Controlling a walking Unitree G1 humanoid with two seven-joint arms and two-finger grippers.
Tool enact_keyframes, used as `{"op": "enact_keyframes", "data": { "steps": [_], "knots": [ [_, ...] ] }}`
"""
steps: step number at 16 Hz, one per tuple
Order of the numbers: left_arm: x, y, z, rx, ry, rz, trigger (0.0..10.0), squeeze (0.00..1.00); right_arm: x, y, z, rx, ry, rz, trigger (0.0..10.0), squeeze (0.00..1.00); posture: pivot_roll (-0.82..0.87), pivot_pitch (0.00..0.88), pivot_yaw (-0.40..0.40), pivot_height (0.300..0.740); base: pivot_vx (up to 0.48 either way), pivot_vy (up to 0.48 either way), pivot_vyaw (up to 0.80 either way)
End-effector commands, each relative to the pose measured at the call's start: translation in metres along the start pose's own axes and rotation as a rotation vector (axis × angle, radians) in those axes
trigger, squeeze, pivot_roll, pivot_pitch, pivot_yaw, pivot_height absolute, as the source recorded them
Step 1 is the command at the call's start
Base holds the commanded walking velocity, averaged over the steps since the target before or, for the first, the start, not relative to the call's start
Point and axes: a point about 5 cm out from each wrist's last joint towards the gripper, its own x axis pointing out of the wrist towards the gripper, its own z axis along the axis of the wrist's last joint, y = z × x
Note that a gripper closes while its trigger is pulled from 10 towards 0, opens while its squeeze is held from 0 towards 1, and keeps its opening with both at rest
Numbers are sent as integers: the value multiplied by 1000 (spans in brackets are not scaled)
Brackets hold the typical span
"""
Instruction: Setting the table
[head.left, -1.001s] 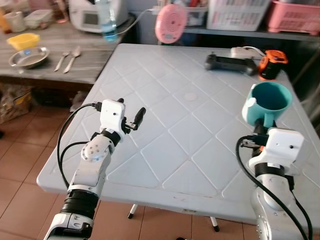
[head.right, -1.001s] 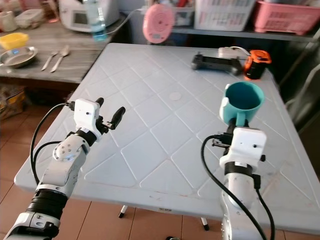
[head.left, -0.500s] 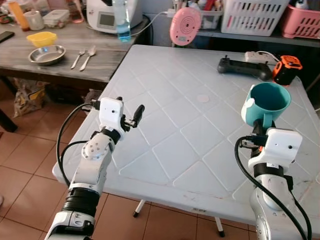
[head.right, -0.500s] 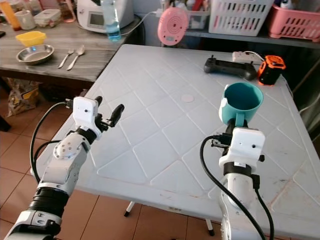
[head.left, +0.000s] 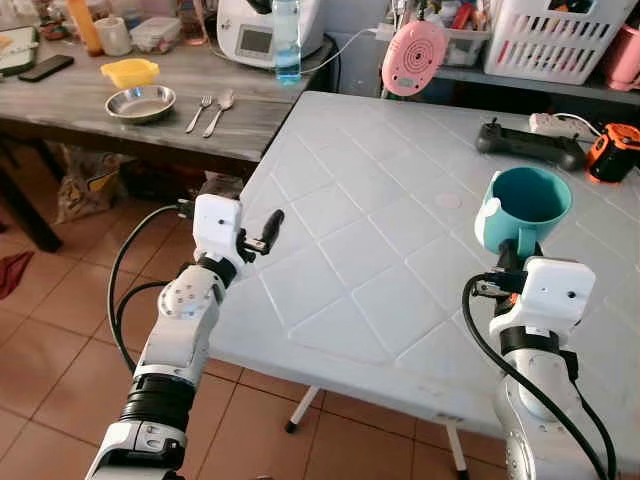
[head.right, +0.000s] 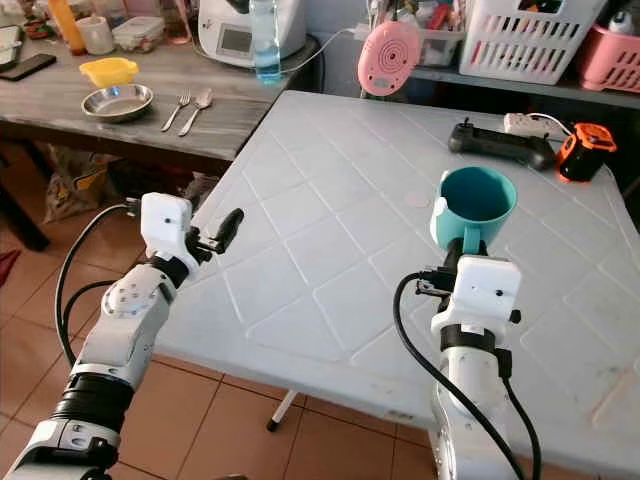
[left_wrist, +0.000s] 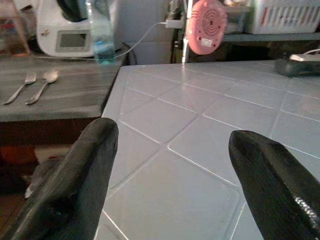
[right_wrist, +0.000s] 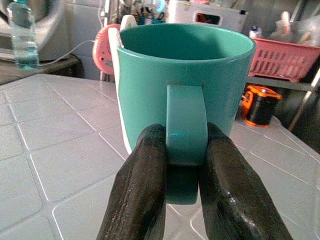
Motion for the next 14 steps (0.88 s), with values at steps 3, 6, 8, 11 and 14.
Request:
{"op": "enact_keyframes", "data": {
  "steps": [3, 6, 8, 11, 14],
  "knots": [
    [-1, -1, -2, -2, 12, -21, 10000, 0, 1, -3, 1, -9, -17, -16, 10000, 0, 76, 78, 25, 740, 0, 325, 0],
    [-1, -2, -4, -1, 15, -24, 10000, 0, 2, -2, 3, -7, -21, -12, 10000, 0, 74, 75, 23, 740, 0, 330, 0],
    [-1, -3, -5, 0, 17, -27, 10000, 0, 2, -3, 3, -9, -23, -13, 10000, 0, 72, 74, 22, 740, 0, 334, 0],
    [-1, -4, -7, -1, 23, -29, 10000, 0, 2, -5, 3, -14, -25, -19, 10000, 0, 71, 76, 22, 740, 0, 335, 0],
    [-1, -7, -9, -3, 28, -32, 10000, 0, 1, -5, 4, -15, -29, -22, 10000, 0, 69, 78, 19, 740, 0, 336, 0]
  ]
}}
